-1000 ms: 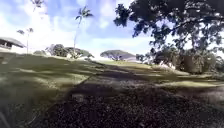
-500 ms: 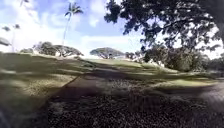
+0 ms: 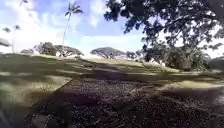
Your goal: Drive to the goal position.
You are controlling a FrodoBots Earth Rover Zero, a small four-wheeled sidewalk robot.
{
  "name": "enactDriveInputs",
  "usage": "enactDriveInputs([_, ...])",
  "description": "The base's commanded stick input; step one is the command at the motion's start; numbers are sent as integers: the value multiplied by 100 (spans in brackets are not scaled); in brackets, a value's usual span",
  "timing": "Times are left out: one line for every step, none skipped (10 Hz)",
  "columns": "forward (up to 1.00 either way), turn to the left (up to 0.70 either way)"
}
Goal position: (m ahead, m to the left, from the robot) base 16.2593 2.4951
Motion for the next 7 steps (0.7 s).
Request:
enactDriveInputs([70, 0])
enactDriveInputs([70, 0])
enactDriveInputs([70, 0])
enactDriveInputs([70, 0])
enactDriveInputs([70, 0])
enactDriveInputs([70, 0])
enactDriveInputs([70, 0])
